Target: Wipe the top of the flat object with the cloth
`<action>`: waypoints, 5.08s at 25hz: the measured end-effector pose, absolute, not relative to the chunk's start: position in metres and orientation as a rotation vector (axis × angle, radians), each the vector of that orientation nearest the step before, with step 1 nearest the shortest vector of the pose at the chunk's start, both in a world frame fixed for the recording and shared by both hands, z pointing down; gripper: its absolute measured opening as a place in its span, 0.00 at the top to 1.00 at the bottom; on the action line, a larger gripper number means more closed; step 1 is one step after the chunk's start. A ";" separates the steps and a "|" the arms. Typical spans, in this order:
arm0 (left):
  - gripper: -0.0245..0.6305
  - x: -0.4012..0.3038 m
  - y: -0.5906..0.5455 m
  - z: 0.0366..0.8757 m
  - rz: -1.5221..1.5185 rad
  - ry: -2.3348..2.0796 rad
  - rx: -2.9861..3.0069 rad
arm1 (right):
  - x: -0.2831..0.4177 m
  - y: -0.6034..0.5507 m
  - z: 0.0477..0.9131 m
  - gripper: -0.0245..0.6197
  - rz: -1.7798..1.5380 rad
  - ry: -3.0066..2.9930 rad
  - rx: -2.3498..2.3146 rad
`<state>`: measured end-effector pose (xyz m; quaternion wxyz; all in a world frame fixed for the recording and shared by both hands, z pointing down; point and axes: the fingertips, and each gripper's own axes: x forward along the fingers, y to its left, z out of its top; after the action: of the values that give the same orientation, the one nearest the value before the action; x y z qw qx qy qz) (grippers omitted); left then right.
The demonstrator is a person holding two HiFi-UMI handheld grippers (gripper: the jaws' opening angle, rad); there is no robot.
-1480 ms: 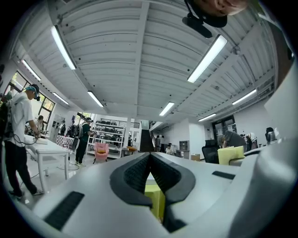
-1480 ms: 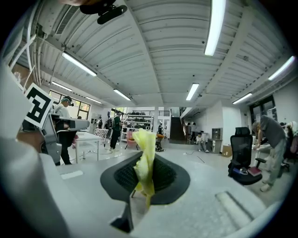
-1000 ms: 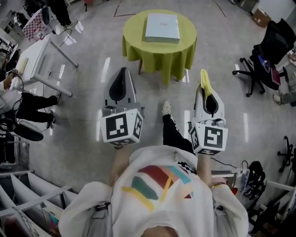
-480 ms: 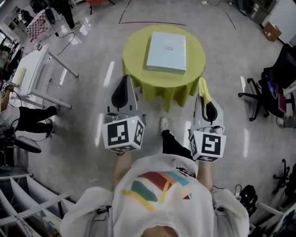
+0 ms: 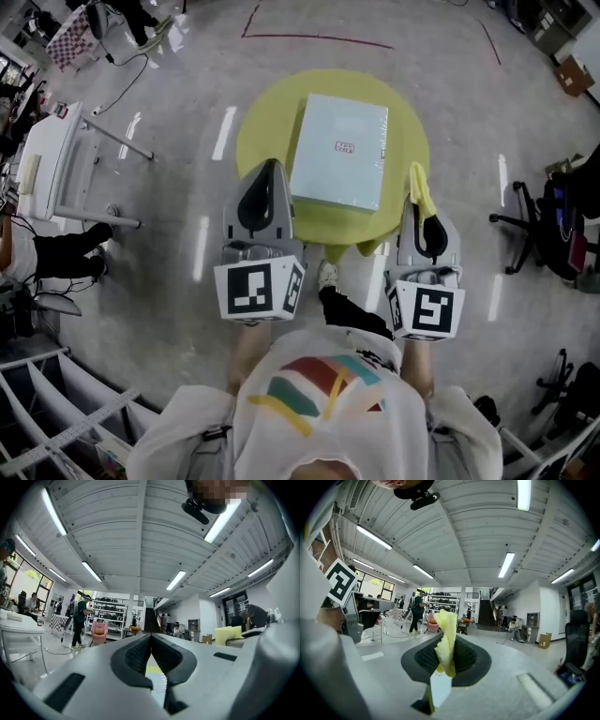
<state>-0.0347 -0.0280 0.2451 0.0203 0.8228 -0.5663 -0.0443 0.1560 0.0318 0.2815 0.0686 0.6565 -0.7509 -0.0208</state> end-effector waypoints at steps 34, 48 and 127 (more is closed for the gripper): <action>0.94 -0.029 -0.151 0.252 0.000 -1.665 2.507 | 0.176 -0.065 0.245 0.92 -0.151 -2.250 2.051; 0.70 -0.025 -0.165 0.429 0.404 -1.365 2.223 | 0.167 -0.068 0.267 0.92 -0.046 -2.240 2.023; 0.86 -0.027 -0.116 0.584 0.860 -1.061 1.924 | 0.210 -0.291 0.578 0.92 -0.004 -1.577 0.627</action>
<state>-0.0270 -0.1157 0.5836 0.3813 0.7538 -0.4156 0.3371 0.2104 -0.2914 0.5778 0.6612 0.2774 -0.6971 -0.0019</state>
